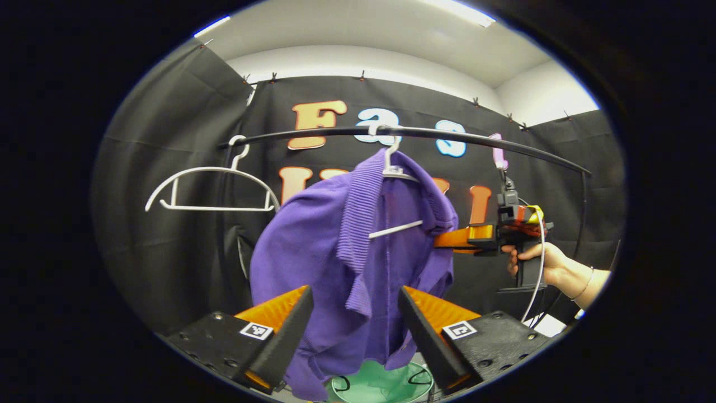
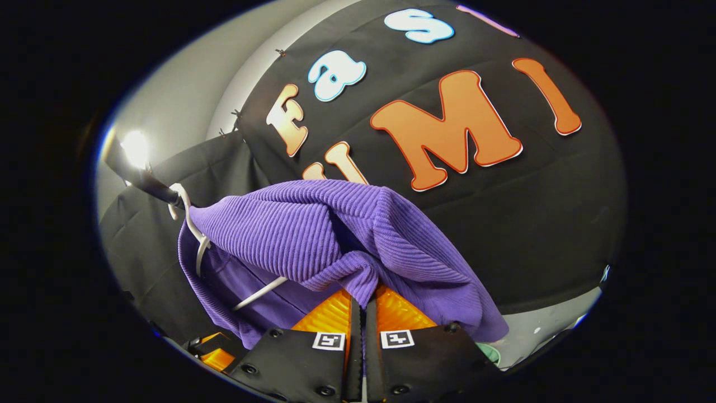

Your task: Grasp the clothes on the hanger with both hands and then place them into the laundry hamper below.

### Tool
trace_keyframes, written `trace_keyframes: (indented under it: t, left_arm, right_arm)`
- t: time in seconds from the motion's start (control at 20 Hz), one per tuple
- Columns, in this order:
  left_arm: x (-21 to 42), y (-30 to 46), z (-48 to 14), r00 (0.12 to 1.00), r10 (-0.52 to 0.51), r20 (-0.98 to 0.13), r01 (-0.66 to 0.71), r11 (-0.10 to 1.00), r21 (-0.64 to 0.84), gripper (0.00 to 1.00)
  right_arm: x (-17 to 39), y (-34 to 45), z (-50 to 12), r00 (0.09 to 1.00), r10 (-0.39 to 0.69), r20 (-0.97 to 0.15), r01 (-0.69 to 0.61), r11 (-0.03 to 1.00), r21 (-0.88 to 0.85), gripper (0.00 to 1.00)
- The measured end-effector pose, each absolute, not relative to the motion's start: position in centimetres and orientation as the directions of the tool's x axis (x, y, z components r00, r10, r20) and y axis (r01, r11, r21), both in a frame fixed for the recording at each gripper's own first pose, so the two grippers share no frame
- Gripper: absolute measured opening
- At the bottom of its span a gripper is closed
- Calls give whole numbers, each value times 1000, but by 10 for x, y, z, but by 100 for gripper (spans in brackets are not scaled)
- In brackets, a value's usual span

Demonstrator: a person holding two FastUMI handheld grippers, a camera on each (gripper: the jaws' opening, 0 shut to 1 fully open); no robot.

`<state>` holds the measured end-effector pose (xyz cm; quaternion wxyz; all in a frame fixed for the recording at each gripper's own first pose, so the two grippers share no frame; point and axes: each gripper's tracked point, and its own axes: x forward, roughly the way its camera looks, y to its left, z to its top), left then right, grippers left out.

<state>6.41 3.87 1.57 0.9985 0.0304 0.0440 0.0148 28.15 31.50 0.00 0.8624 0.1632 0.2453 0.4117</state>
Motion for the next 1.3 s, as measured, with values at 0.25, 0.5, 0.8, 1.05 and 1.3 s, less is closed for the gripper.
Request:
trace_keyframes:
  t: [0.25, 0.5, 0.8, 1.05, 1.3]
  left_arm:
    - [101, 71, -18, 965, 227, -134, -209, 969, 132, 98]
    - [129, 88, -49, 942, 274, -193, -257, 960, 108, 98]
    - [131, 97, -45, 933, 302, -195, -299, 953, 47, 33]
    - [115, 103, -15, 948, 234, -215, -245, 969, -24, 0]
    - [82, 128, 63, 973, 201, -109, -209, 976, -64, 0]
  right_arm:
    - [280, 307, 8, 544, 795, -268, -623, 597, 505, 10]
    - [288, 300, 25, 547, 807, -224, -615, 569, 546, 10]
    - [299, 291, 40, 545, 820, -175, -613, 532, 584, 10]
    - [310, 282, 60, 548, 825, -138, -604, 505, 617, 10]
    - [320, 284, 87, 544, 833, -98, -600, 468, 649, 10]
